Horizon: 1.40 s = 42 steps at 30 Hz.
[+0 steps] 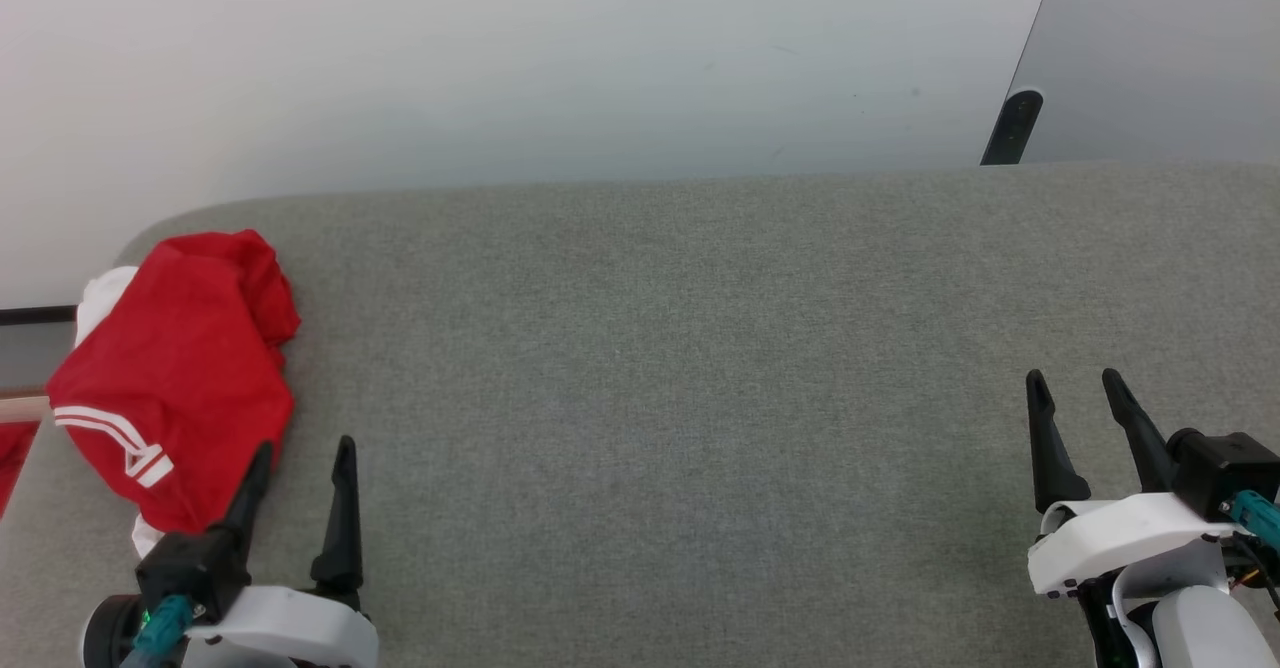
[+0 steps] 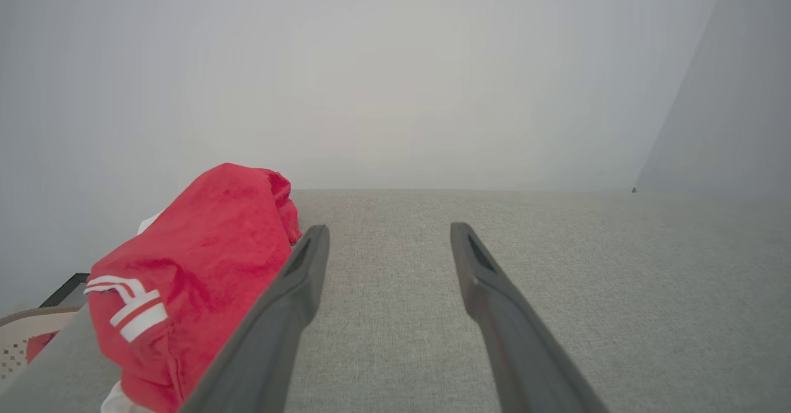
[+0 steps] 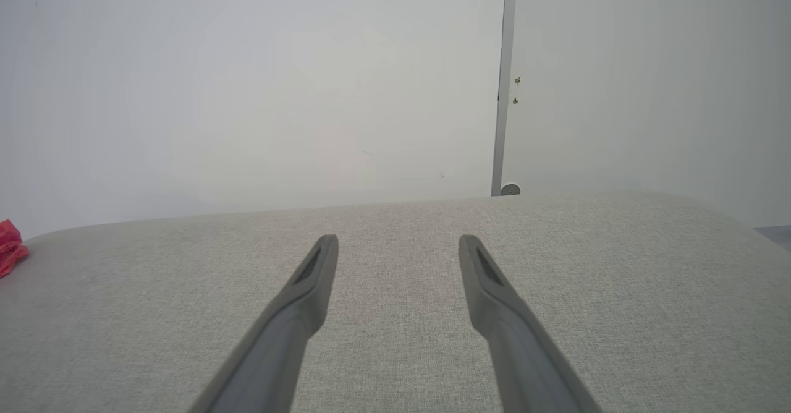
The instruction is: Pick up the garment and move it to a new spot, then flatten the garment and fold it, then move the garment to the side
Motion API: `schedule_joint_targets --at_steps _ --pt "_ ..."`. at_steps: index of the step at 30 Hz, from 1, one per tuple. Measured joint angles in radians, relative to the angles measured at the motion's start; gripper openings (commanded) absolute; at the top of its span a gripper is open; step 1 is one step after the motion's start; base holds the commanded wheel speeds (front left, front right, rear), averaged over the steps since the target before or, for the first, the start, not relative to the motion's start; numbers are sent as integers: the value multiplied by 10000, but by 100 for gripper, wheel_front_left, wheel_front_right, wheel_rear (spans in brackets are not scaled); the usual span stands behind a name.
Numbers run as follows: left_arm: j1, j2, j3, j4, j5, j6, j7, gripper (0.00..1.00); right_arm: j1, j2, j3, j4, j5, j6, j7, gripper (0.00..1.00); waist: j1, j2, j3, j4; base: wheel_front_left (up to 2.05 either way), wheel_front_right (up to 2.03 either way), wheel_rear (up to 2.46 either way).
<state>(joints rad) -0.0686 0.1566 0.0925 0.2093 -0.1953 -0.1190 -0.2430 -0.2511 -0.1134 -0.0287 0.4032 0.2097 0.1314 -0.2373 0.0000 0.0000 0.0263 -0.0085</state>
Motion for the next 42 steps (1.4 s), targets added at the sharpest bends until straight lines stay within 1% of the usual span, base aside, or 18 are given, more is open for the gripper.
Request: schedule_joint_targets --at_steps 5,12,20,26,34,38,42 --pt "23 75 -102 253 144 -56 -88 100 22 77 -90 0 2 0 -94 100 0 0 -15 -27 0 0 0" --pt "16 107 -115 268 284 -88 -201 100 118 125 -79 25 -69 0 -211 100 0 0 -12 -49 0 0 0" --pt "-34 146 -222 259 105 -90 -213 100 111 155 -159 -25 4 0 -230 100 0 0 -33 -5 0 0 0" --pt "-77 100 -347 347 -109 -100 -213 100 112 171 -188 -21 63 0 -240 100 0 0 -59 215 0 0 0" --pt "-72 -46 -157 575 -286 -100 -213 100 124 138 272 38 165 0 -242 100 0 0 -92 889 0 0 0" --pt "-25 -242 -13 583 -284 -102 -213 100 137 113 514 115 203 0 -242 100 0 0 -109 1448 0 0 0" --pt "110 -357 140 600 -249 -102 -213 100 181 63 665 249 268 0 -238 100 0 0 -142 2149 0 0 0"
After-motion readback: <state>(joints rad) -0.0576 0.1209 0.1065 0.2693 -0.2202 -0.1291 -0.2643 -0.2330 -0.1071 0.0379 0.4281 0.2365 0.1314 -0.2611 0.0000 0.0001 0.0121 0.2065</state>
